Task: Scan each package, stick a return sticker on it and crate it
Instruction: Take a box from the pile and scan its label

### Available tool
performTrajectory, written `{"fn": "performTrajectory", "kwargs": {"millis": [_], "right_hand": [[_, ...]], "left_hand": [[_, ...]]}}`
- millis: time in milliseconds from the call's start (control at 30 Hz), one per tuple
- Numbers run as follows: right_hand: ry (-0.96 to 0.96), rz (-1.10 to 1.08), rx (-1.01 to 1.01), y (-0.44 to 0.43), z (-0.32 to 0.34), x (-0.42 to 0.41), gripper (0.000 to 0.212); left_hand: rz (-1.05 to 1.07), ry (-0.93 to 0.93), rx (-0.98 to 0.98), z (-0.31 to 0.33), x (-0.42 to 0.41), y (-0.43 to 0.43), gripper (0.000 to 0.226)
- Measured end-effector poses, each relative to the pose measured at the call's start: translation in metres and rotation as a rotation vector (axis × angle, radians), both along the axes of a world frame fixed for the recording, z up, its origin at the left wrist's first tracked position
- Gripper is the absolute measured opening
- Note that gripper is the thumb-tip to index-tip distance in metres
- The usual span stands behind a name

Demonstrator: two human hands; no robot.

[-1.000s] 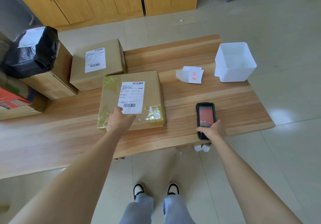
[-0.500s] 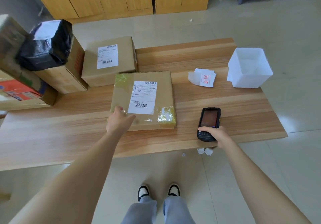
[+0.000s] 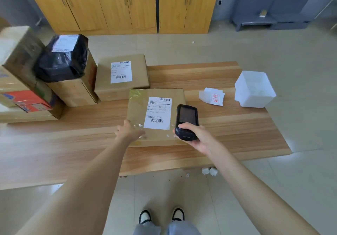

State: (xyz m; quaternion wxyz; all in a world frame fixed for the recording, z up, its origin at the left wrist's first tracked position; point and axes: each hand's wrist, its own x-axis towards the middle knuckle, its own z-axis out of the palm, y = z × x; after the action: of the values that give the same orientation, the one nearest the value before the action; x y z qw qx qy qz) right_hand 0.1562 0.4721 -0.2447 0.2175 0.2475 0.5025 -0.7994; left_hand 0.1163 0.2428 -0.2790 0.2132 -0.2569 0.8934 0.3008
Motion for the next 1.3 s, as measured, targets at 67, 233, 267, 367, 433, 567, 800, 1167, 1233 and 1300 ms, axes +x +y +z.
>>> {"fn": "performTrajectory", "kwargs": {"millis": [67, 233, 267, 367, 433, 567, 800, 1167, 1233, 1300], "right_hand": [[-0.011, 0.016, -0.049, -0.024, 0.004, 0.004, 0.021], [-0.080, 0.052, -0.074, -0.070, -0.002, 0.014, 0.036], [-0.088, 0.051, -0.069, -0.075, -0.005, 0.015, 0.046], [-0.108, 0.078, -0.028, -0.085, -0.012, 0.020, 0.050], [-0.119, 0.093, 0.012, -0.088, -0.015, 0.023, 0.045], [-0.147, 0.116, 0.084, -0.090, -0.018, 0.030, 0.085], [-0.148, 0.150, 0.158, -0.088, -0.020, 0.043, 0.067], [-0.132, 0.158, 0.114, -0.086, -0.025, 0.048, 0.046], [-0.133, 0.151, 0.108, -0.086, -0.026, 0.047, 0.043], [-0.132, 0.154, 0.103, -0.085, -0.027, 0.047, 0.042]], "left_hand": [[0.000, -0.007, 0.046, -0.004, 0.000, -0.006, 0.082], [-0.001, -0.008, 0.133, -0.011, 0.003, -0.012, 0.084], [-0.002, -0.006, 0.146, -0.012, 0.003, -0.013, 0.085], [0.000, 0.011, 0.188, -0.018, 0.003, -0.015, 0.087], [0.002, 0.010, 0.198, -0.022, 0.002, -0.018, 0.085], [0.008, 0.020, 0.226, -0.026, 0.000, -0.020, 0.084], [0.013, 0.029, 0.253, -0.029, -0.001, -0.020, 0.086], [-0.012, 0.010, 0.251, -0.033, -0.003, -0.023, 0.096], [-0.007, 0.012, 0.259, -0.034, -0.003, -0.023, 0.096], [0.000, 0.015, 0.266, -0.034, -0.003, -0.024, 0.094]]}}
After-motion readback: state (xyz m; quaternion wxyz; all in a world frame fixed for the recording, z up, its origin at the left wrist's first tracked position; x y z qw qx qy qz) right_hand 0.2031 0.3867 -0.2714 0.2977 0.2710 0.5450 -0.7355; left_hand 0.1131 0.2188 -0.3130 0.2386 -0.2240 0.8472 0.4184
